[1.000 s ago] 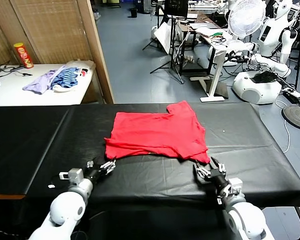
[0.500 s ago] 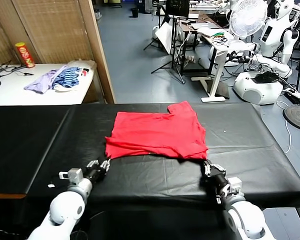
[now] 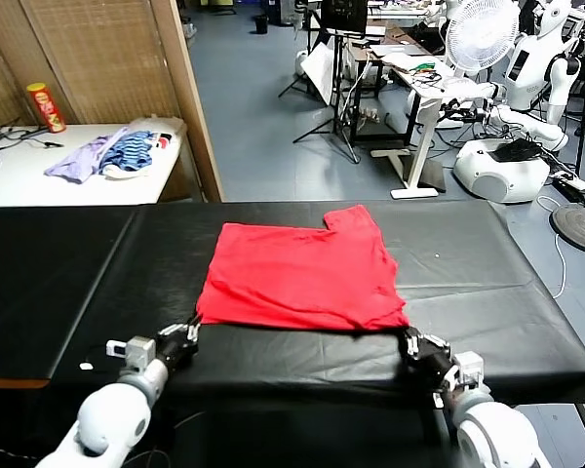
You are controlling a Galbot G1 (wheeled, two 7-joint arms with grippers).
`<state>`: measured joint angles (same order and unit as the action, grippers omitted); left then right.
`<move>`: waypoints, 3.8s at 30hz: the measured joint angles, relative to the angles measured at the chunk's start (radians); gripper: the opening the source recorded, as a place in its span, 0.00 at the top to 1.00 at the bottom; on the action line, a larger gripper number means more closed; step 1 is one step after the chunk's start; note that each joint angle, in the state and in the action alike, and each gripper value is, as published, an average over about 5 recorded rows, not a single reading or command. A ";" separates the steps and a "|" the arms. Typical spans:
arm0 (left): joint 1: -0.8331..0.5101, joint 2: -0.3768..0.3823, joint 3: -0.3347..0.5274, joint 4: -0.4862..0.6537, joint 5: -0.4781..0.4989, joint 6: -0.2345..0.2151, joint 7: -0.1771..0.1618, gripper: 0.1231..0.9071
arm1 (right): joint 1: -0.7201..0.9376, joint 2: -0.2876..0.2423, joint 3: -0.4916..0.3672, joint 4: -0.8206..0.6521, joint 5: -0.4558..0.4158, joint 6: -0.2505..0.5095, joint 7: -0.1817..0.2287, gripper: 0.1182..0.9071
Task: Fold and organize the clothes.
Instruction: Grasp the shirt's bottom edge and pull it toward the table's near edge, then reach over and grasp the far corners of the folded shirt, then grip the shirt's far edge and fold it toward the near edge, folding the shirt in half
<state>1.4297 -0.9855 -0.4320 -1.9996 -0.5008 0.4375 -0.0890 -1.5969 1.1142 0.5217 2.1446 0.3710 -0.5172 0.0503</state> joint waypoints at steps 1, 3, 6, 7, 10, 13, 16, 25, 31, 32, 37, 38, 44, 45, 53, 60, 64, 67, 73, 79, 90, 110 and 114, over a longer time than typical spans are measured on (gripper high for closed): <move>0.017 0.004 -0.005 -0.017 0.000 0.001 -0.001 1.00 | -0.010 0.001 0.001 0.006 -0.001 -0.002 0.000 0.99; 0.050 0.013 -0.016 -0.047 0.001 0.002 -0.002 1.00 | -0.026 0.003 0.006 0.019 -0.001 -0.009 -0.001 0.94; 0.086 0.026 -0.032 -0.080 -0.004 0.007 -0.004 0.99 | -0.050 0.002 0.014 0.040 -0.001 -0.022 -0.006 0.77; 0.096 0.030 -0.038 -0.089 -0.006 0.010 -0.005 0.97 | -0.058 0.001 0.017 0.049 -0.001 -0.028 -0.008 0.71; 0.123 0.040 -0.055 -0.115 -0.014 0.021 -0.008 0.83 | -0.080 -0.005 0.029 0.079 0.000 -0.048 -0.007 0.50; 0.145 0.043 -0.074 -0.140 -0.027 0.040 -0.017 0.62 | -0.103 -0.015 0.044 0.117 0.019 -0.063 -0.007 0.31; 0.169 0.036 -0.095 -0.166 -0.043 0.068 -0.037 0.41 | -0.118 -0.029 0.070 0.162 0.070 -0.071 -0.007 0.19; 0.200 0.038 -0.177 -0.252 -0.145 0.116 -0.054 0.14 | 0.093 -0.093 0.114 0.111 0.190 -0.057 0.054 0.14; 0.003 0.077 -0.143 -0.188 -0.273 0.134 -0.101 0.14 | 0.389 -0.107 -0.008 -0.086 0.197 -0.030 0.089 0.14; -0.043 0.083 -0.126 -0.163 -0.287 0.137 -0.105 0.14 | 0.439 -0.105 -0.036 -0.126 0.197 -0.026 0.094 0.14; -0.288 0.088 -0.004 0.005 -0.340 0.162 -0.122 0.14 | 0.670 -0.079 -0.175 -0.344 0.200 -0.031 0.113 0.14; -0.340 0.083 0.025 0.045 -0.344 0.165 -0.123 0.14 | 0.713 -0.070 -0.200 -0.389 0.201 -0.036 0.115 0.14; -0.617 0.036 0.195 0.297 -0.345 0.173 -0.118 0.14 | 0.935 0.000 -0.317 -0.640 0.196 -0.083 0.103 0.14; -0.655 0.026 0.220 0.340 -0.345 0.174 -0.116 0.14 | 0.964 0.013 -0.329 -0.678 0.192 -0.091 0.099 0.14; -0.848 -0.042 0.339 0.597 -0.325 0.220 -0.092 0.14 | 1.109 0.119 -0.366 -0.920 0.148 -0.097 0.059 0.14; -0.905 -0.089 0.360 0.697 -0.323 0.212 -0.067 0.14 | 1.140 0.166 -0.365 -1.021 0.145 -0.086 0.059 0.14; -0.917 -0.108 0.364 0.728 -0.310 0.200 -0.052 0.14 | 1.143 0.187 -0.351 -1.051 0.146 -0.082 0.064 0.16; -0.927 -0.122 0.365 0.752 -0.293 0.188 -0.044 0.15 | 1.145 0.200 -0.338 -1.068 0.146 -0.080 0.065 0.23; -0.938 -0.145 0.361 0.797 -0.284 0.181 -0.031 0.47 | 1.149 0.216 -0.317 -1.091 0.146 -0.078 0.063 0.55; -0.937 -0.154 0.354 0.819 -0.267 0.177 -0.028 0.90 | 1.134 0.219 -0.310 -1.081 0.139 -0.050 0.051 0.92; -0.907 -0.145 0.310 0.775 -0.248 0.154 -0.026 0.99 | 1.043 0.167 -0.282 -0.947 0.148 0.110 -0.025 0.99; -0.547 0.044 0.165 0.241 -0.297 0.217 -0.148 0.99 | 0.614 -0.075 -0.176 -0.305 0.307 -0.074 0.071 0.99; -0.447 0.068 0.132 0.138 -0.291 0.231 -0.202 0.99 | 0.540 -0.100 -0.154 -0.228 0.311 -0.138 0.086 0.99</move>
<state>0.9827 -0.9178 -0.3000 -1.8618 -0.7921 0.6683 -0.2911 -1.0571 1.0140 0.3674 1.9171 0.6824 -0.6555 0.1365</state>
